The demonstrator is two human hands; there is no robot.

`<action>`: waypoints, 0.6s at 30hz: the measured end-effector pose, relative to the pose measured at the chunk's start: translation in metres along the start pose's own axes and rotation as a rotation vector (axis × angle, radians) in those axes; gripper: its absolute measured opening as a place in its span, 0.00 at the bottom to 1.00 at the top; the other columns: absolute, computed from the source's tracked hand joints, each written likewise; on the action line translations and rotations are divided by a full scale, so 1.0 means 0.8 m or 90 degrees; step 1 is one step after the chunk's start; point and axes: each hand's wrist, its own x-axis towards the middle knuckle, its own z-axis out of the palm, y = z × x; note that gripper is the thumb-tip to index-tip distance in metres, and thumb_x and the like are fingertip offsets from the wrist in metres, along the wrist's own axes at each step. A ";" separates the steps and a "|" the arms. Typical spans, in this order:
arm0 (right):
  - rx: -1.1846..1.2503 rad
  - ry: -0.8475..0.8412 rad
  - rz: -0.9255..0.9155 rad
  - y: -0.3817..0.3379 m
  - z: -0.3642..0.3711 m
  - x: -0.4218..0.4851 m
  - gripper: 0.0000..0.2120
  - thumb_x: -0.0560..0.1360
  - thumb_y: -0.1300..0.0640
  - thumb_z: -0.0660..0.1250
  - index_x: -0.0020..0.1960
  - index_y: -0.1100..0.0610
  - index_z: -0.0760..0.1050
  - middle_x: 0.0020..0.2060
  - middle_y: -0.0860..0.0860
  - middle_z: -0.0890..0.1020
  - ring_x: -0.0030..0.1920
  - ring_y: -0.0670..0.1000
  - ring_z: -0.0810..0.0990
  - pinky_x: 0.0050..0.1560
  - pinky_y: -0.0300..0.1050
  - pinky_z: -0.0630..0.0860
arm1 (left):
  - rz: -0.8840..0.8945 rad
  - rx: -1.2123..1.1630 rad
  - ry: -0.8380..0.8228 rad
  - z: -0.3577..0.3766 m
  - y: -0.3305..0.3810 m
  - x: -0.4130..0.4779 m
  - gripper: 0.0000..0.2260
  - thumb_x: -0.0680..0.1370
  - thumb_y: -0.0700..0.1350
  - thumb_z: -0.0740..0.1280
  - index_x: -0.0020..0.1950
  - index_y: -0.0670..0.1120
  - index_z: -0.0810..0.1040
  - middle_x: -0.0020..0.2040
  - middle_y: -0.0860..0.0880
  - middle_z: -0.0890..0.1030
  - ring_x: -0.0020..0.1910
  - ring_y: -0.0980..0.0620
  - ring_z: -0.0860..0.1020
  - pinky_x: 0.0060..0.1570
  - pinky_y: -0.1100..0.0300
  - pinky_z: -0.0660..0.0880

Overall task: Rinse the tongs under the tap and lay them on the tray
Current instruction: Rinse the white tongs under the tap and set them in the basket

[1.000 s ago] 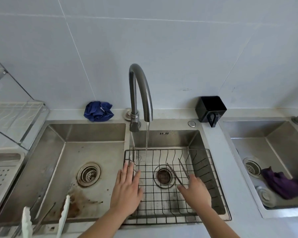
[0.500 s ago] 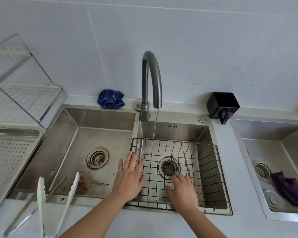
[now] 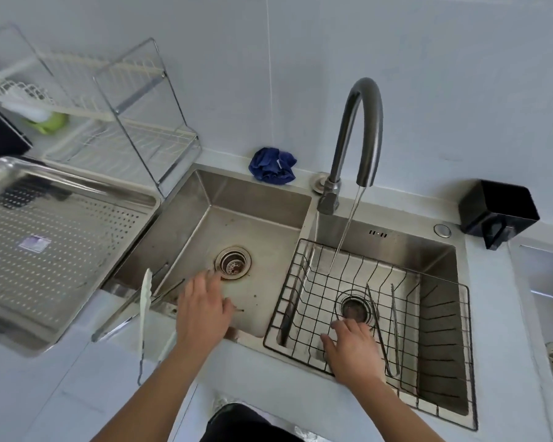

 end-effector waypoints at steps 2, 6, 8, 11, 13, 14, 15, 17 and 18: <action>0.002 -0.014 0.002 0.000 0.000 0.001 0.20 0.82 0.42 0.58 0.67 0.51 0.75 0.62 0.49 0.78 0.64 0.54 0.72 0.64 0.48 0.70 | -0.022 0.012 0.038 -0.004 -0.011 -0.003 0.22 0.70 0.41 0.75 0.62 0.37 0.77 0.55 0.36 0.78 0.52 0.37 0.76 0.51 0.44 0.76; 0.014 -0.028 0.008 0.001 -0.002 0.003 0.20 0.82 0.42 0.59 0.69 0.50 0.74 0.63 0.48 0.78 0.64 0.53 0.72 0.64 0.47 0.70 | -0.062 0.055 0.075 -0.007 -0.025 -0.009 0.18 0.71 0.46 0.76 0.56 0.38 0.77 0.50 0.38 0.77 0.49 0.39 0.75 0.46 0.45 0.74; 0.021 -0.030 0.009 0.002 -0.002 0.003 0.20 0.82 0.42 0.59 0.69 0.50 0.74 0.63 0.48 0.78 0.64 0.53 0.72 0.64 0.47 0.70 | -0.115 0.078 0.055 -0.009 -0.031 -0.014 0.20 0.70 0.52 0.77 0.50 0.38 0.77 0.45 0.38 0.77 0.45 0.40 0.75 0.42 0.47 0.73; 0.040 -0.031 0.012 0.003 -0.002 0.003 0.20 0.82 0.43 0.60 0.69 0.50 0.74 0.62 0.48 0.78 0.64 0.52 0.72 0.64 0.48 0.71 | -0.168 0.064 0.024 -0.007 -0.039 -0.024 0.22 0.68 0.55 0.79 0.45 0.38 0.78 0.41 0.38 0.78 0.41 0.40 0.76 0.39 0.48 0.74; 0.052 -0.032 0.015 0.004 -0.002 0.004 0.20 0.81 0.43 0.60 0.69 0.50 0.74 0.62 0.48 0.78 0.64 0.52 0.72 0.64 0.47 0.71 | -0.178 0.050 0.013 -0.001 -0.042 -0.029 0.20 0.69 0.53 0.78 0.46 0.37 0.79 0.41 0.38 0.79 0.40 0.40 0.77 0.37 0.49 0.75; 0.057 -0.032 0.015 0.005 -0.001 0.004 0.20 0.81 0.43 0.60 0.69 0.50 0.74 0.62 0.48 0.78 0.64 0.52 0.72 0.64 0.47 0.71 | -0.182 0.044 0.009 0.002 -0.042 -0.031 0.18 0.70 0.51 0.78 0.46 0.37 0.79 0.41 0.38 0.79 0.39 0.40 0.78 0.36 0.49 0.76; 0.061 -0.032 0.015 0.005 -0.001 0.004 0.20 0.81 0.43 0.61 0.69 0.50 0.74 0.62 0.48 0.78 0.64 0.52 0.71 0.64 0.47 0.71 | -0.187 0.036 0.005 0.004 -0.042 -0.032 0.15 0.72 0.48 0.76 0.47 0.37 0.79 0.41 0.39 0.79 0.38 0.41 0.78 0.34 0.50 0.76; 0.064 -0.033 0.017 0.006 -0.001 0.004 0.20 0.81 0.43 0.61 0.69 0.50 0.74 0.62 0.48 0.78 0.65 0.52 0.71 0.64 0.46 0.71 | -0.190 0.022 0.007 0.005 -0.041 -0.034 0.10 0.76 0.45 0.73 0.50 0.39 0.79 0.42 0.40 0.80 0.38 0.42 0.79 0.32 0.51 0.76; 0.063 -0.034 0.018 0.006 -0.001 0.004 0.20 0.81 0.44 0.61 0.69 0.50 0.74 0.62 0.48 0.78 0.65 0.52 0.71 0.63 0.46 0.71 | -0.186 0.019 0.008 0.004 -0.040 -0.034 0.08 0.77 0.43 0.71 0.51 0.39 0.79 0.43 0.41 0.81 0.38 0.42 0.80 0.32 0.51 0.76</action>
